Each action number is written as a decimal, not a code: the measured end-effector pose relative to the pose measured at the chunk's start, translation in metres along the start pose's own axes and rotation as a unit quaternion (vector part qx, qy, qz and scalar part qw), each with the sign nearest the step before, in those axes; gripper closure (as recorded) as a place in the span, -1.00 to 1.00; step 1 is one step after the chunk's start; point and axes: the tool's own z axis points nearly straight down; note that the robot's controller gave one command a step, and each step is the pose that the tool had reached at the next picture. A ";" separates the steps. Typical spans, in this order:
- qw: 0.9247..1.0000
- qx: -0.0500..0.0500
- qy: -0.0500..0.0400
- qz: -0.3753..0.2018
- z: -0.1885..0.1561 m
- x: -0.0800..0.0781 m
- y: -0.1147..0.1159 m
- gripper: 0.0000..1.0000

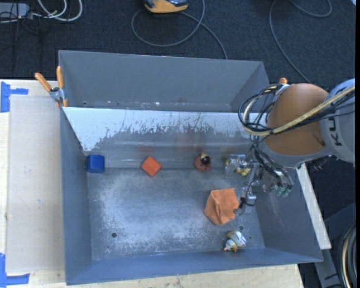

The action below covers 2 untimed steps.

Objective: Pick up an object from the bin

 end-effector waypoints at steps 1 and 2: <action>1.000 0.000 -0.002 0.000 -0.003 -0.001 0.000 -1.00; 0.995 0.001 -0.005 -0.098 0.022 -0.002 0.012 -1.00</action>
Offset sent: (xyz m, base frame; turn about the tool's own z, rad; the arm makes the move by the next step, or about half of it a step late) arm -0.0038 0.0281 -0.0625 -0.4373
